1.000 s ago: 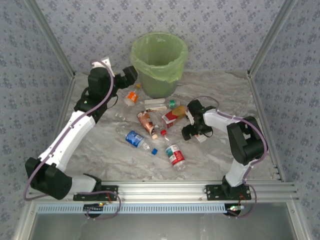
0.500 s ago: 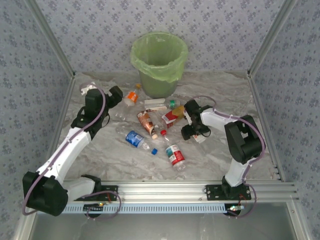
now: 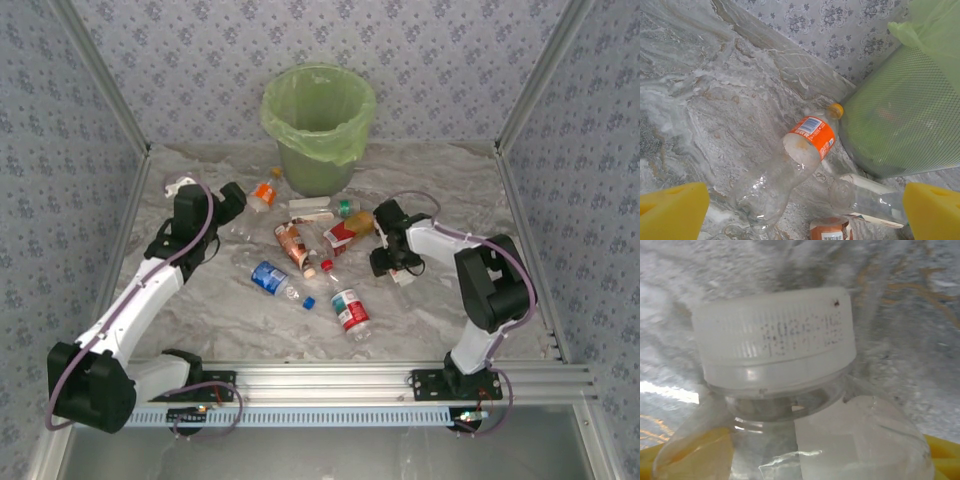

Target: Put the plastic bottles in the bin

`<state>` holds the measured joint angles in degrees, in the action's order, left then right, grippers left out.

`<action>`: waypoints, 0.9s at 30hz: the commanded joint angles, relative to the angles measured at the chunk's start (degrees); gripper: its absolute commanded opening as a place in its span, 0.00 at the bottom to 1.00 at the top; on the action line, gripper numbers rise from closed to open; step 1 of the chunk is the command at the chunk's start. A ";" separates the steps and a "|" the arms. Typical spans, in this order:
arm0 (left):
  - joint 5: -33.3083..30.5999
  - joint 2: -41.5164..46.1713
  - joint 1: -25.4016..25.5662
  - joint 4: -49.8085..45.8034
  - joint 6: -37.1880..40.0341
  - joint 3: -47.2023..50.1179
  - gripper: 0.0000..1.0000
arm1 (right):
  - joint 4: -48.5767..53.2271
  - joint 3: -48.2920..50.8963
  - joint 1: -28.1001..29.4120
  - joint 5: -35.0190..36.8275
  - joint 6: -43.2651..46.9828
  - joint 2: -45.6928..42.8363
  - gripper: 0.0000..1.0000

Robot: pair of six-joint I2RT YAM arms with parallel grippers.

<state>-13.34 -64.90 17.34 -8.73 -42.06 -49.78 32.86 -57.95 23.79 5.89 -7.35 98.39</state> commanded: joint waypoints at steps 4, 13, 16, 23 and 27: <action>0.10 0.40 -0.38 3.11 0.51 1.28 0.99 | -3.32 2.30 -1.74 3.81 -4.60 -3.66 0.60; 1.20 -1.88 -0.38 3.00 0.05 0.03 0.99 | -9.88 8.49 -4.44 3.18 -10.64 -10.78 0.52; 1.54 -2.60 -0.38 3.19 -0.58 -0.13 0.99 | -12.91 11.13 -5.52 2.89 -12.33 -13.85 0.50; 4.18 -4.15 -0.47 4.01 -3.08 -1.13 0.99 | -19.18 15.91 -7.82 1.57 -14.61 -20.98 0.42; 4.46 -4.74 -0.56 4.87 -4.68 -1.20 0.99 | -22.53 18.06 -8.11 1.46 -15.36 -24.91 0.36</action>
<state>-9.85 -69.14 17.23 -5.96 -44.86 -48.71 14.72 -41.17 15.97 7.70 -20.64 76.44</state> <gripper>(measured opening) 0.992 0.687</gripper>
